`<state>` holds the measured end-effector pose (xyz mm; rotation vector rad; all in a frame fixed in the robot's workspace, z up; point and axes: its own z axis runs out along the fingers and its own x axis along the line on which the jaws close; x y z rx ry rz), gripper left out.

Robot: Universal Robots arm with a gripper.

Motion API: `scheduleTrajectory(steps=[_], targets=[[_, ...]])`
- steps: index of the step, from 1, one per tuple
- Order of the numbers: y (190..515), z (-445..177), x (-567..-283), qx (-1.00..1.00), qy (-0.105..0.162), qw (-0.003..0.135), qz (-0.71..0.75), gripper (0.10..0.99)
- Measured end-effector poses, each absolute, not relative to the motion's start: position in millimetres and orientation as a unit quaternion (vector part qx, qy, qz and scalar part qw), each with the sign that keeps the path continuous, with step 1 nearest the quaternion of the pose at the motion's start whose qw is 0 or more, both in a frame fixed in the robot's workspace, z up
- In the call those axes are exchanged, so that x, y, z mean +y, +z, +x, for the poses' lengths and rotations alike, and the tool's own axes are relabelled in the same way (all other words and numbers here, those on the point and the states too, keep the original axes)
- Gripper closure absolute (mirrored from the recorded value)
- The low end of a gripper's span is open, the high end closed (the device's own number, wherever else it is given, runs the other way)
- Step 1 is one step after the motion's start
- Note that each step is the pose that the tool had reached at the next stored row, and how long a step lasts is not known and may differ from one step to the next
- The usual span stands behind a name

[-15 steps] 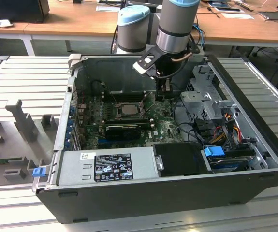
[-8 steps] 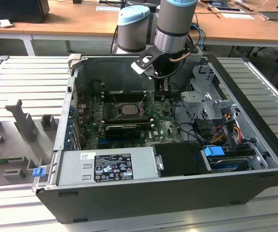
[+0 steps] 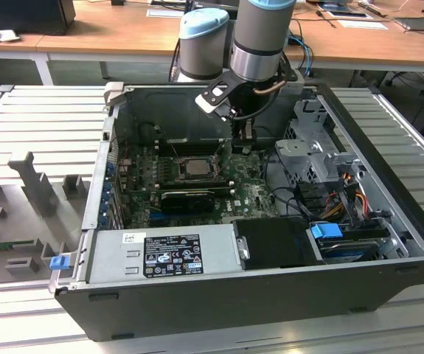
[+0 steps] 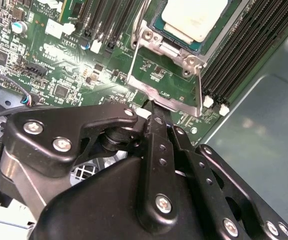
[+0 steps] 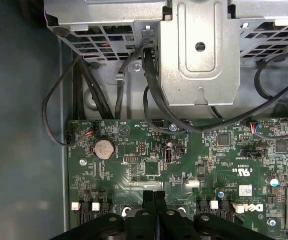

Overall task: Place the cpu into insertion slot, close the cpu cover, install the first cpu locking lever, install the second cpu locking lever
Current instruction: 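Close the cpu cover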

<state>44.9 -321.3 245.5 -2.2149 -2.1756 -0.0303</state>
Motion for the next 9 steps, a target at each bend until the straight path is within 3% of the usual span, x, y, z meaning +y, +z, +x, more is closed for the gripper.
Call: scheduleTrajectory(steps=[9], targets=[[245.3, 25.4, -321.3, -0.701, -0.010, 0.018, -0.713, 0.980]])
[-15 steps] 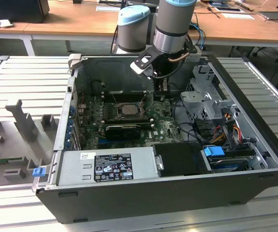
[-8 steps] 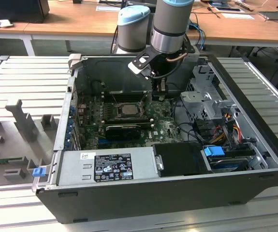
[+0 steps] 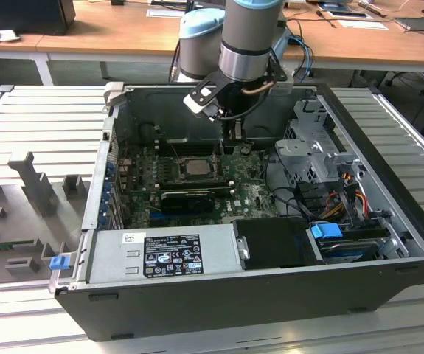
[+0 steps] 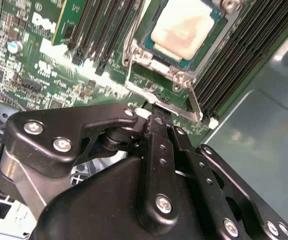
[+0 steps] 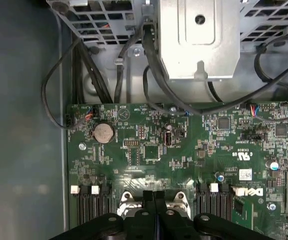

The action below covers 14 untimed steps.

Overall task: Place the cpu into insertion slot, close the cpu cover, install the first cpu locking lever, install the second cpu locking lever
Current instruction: 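Close the cpu cover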

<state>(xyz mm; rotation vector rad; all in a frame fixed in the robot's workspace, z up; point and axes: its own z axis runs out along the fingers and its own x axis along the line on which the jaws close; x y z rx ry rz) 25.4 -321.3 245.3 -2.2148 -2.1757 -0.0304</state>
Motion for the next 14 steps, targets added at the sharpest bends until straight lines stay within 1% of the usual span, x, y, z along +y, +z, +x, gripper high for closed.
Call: scheduleTrajectory(steps=[4, 10, 14], targets=[[244.5, 10.6, -321.2, -0.701, -0.010, 0.018, -0.713, 0.980], [231.6, 4.5, -321.2, -0.703, -0.010, 0.019, -0.711, 0.980], [230.2, -9.1, -321.3, -0.709, -0.009, 0.019, -0.705, 0.980]])
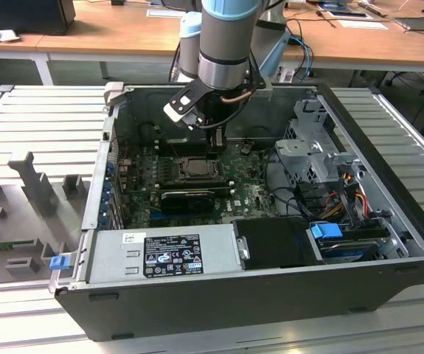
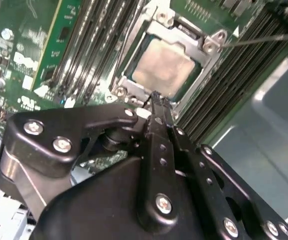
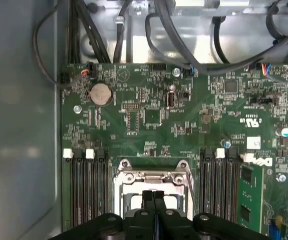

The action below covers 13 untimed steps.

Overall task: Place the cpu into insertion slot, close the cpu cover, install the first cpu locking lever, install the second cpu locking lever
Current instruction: 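Close the cpu cover, then install the first cpu locking lever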

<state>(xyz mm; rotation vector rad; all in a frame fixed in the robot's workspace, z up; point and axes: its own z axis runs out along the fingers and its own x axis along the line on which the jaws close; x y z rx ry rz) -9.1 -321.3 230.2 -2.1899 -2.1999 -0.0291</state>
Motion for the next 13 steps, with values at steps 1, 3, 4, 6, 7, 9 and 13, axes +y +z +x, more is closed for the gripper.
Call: scheduleTrajectory(steps=[1, 3, 4, 6, 7, 9, 13], targets=[[230.1, -12.1, -321.3, -0.709, -0.010, 0.019, -0.705, 0.980], [230.0, -21.5, -321.2, -0.711, -0.010, 0.018, -0.703, 0.980], [230.0, -23.9, -321.2, -0.711, -0.010, 0.018, -0.703, 0.980], [230.0, -27.8, -321.2, -0.711, -0.010, 0.018, -0.703, 0.980], [230.0, -28.8, -321.3, -0.711, -0.010, 0.018, -0.702, 0.980], [230.0, -31.8, -321.3, -0.711, -0.010, 0.018, -0.703, 0.980], [236.2, -32.6, -321.3, -0.711, -0.010, 0.018, -0.702, 0.980]])
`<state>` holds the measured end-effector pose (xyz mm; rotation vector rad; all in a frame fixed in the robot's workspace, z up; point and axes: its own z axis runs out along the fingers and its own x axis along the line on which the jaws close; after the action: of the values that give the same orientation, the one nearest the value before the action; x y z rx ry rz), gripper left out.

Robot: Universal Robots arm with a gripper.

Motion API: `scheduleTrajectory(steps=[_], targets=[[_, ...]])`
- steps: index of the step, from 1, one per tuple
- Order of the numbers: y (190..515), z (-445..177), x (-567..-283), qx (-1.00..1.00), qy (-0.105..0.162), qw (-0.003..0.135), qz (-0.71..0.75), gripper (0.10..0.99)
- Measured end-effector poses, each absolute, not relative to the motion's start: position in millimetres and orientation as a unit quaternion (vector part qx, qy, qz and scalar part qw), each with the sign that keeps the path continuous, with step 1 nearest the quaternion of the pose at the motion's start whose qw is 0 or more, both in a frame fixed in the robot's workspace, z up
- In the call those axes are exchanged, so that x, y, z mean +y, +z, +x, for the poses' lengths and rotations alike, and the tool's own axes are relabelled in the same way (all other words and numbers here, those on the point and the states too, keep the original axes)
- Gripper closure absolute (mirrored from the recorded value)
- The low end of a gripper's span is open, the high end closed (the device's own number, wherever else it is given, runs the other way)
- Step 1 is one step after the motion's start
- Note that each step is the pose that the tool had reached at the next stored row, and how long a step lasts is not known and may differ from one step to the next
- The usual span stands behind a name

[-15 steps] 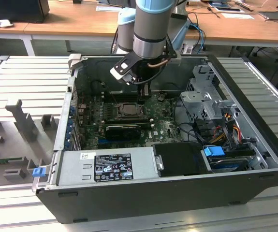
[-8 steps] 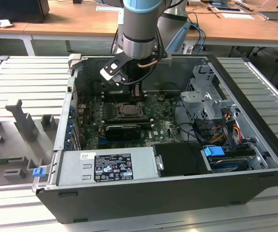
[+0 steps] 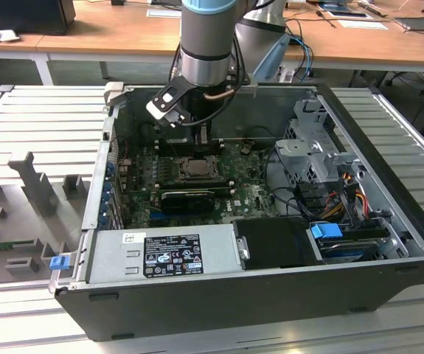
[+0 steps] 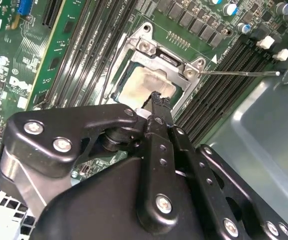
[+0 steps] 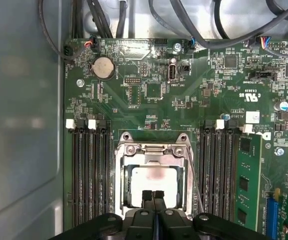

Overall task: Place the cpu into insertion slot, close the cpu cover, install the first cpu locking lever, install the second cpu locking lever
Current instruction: 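Install the first cpu locking lever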

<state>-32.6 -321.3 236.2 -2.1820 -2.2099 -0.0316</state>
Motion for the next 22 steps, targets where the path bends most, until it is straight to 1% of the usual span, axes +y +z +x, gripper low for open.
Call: scheduleTrajectory(steps=[12, 22], targets=[[261.6, -32.6, -321.3, -0.711, -0.009, 0.019, -0.702, 0.980], [293.0, -32.6, -321.2, -0.711, -0.009, 0.019, -0.702, 0.980]])
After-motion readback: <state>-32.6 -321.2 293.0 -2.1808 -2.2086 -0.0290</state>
